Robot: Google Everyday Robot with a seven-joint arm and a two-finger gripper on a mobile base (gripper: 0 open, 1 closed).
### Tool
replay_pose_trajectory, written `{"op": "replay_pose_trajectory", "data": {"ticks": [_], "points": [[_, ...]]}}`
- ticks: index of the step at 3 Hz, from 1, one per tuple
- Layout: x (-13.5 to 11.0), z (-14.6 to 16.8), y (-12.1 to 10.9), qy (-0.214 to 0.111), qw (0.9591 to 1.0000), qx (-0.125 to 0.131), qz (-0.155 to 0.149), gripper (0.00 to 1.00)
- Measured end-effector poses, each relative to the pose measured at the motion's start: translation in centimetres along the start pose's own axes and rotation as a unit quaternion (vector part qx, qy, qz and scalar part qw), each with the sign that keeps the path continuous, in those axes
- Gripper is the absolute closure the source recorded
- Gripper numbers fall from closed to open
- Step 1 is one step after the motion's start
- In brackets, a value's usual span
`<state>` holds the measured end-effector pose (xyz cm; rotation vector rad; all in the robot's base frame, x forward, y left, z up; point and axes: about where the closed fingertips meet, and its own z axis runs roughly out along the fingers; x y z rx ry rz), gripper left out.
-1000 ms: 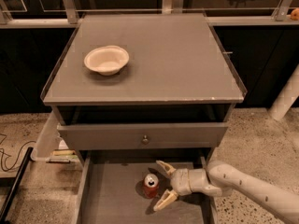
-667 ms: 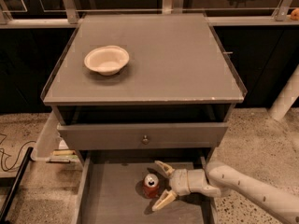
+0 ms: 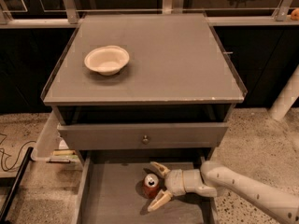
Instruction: Pick coke can from middle drawer and place on counter
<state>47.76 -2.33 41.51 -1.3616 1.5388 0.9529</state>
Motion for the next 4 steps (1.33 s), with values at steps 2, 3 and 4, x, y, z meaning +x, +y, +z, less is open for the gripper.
{"op": "replay_pose_trajectory", "data": {"ticks": [2, 3, 4], "points": [[0.0, 0.01, 0.0, 0.0, 1.0, 0.0, 0.0, 0.42], [0.0, 0.01, 0.0, 0.0, 1.0, 0.0, 0.0, 0.65], [-0.01, 0.01, 0.02, 0.0, 1.0, 0.0, 0.0, 0.88]]}}
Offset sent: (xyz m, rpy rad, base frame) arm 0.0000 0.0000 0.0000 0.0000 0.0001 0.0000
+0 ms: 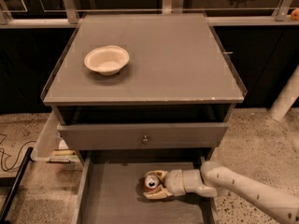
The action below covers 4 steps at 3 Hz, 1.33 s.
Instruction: Pick coke can from middle drawer and place on counter
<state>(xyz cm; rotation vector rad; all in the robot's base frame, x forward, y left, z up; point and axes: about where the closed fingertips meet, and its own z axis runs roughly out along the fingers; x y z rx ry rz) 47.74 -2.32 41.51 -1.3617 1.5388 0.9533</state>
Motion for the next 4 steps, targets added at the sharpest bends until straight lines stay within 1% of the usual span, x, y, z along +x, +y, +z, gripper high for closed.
{"op": "replay_pose_trajectory", "data": {"ticks": [1, 2, 3, 4], "points": [[-0.2, -0.1, 0.6, 0.003, 1.0, -0.003, 0.002, 1.0], [-1.7, -1.5, 1.3, 0.005, 0.9999, 0.007, -0.004, 1.0], [-4.7, -4.7, 2.0, 0.012, 0.999, 0.03, -0.03, 1.0], [-9.3, -9.0, 2.5, 0.028, 0.9955, 0.057, -0.071, 1.0]]}}
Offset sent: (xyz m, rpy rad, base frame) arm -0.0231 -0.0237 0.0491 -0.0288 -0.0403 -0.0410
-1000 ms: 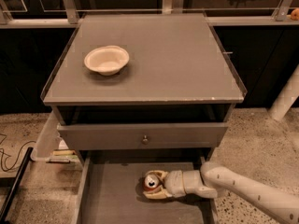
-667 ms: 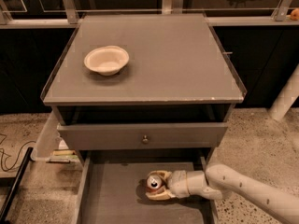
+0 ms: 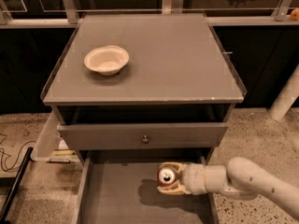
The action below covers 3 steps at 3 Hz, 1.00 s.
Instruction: Pick coke can from middle drawer and place on counter
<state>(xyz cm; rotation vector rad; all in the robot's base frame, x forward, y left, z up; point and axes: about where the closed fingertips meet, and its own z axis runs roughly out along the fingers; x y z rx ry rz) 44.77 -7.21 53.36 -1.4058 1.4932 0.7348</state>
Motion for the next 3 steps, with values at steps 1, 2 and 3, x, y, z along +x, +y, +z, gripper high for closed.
{"op": "replay_pose_trajectory", "data": {"ticks": [1, 2, 3], "points": [[-5.9, -5.5, -1.5, 0.026, 0.9988, 0.02, -0.035, 1.0], [-13.0, -11.4, -4.1, 0.048, 0.9964, 0.035, -0.061, 1.0], [-19.2, -16.5, -7.1, 0.033, 0.9974, 0.034, -0.053, 1.0]]}}
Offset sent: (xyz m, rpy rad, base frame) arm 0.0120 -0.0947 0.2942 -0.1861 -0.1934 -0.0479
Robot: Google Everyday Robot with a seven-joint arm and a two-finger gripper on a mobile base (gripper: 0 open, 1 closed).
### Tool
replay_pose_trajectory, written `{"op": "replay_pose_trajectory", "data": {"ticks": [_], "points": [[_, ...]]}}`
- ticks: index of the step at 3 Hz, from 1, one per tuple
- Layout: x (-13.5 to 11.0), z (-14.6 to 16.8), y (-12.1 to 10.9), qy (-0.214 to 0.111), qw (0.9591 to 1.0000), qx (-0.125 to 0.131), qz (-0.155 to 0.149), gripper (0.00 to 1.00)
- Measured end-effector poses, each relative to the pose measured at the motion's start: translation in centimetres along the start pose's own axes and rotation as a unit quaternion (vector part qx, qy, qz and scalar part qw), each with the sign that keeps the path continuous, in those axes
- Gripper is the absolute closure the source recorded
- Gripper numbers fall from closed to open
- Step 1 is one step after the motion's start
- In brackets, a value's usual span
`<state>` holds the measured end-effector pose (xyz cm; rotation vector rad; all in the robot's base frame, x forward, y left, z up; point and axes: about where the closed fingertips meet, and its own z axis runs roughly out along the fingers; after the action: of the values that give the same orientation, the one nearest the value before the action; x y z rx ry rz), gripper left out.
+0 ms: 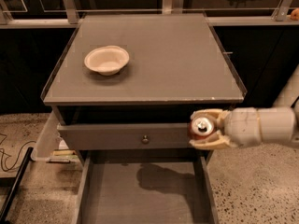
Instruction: Pick coke can from middle drawer and place on counter
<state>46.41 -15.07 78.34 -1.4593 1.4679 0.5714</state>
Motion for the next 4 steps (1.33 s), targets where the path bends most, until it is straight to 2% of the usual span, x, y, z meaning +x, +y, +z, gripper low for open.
{"op": "replay_pose_trajectory", "data": {"ticks": [1, 2, 3, 4], "points": [[-3.1, -3.1, -1.1, -0.033, 0.9991, -0.026, 0.005, 1.0], [-3.1, -3.1, -1.2, -0.033, 0.9991, -0.026, 0.005, 1.0], [-5.5, -3.5, -2.9, -0.047, 0.9983, -0.03, -0.015, 1.0], [-10.3, -3.6, -5.9, -0.079, 0.9937, -0.064, -0.046, 1.0]]}}
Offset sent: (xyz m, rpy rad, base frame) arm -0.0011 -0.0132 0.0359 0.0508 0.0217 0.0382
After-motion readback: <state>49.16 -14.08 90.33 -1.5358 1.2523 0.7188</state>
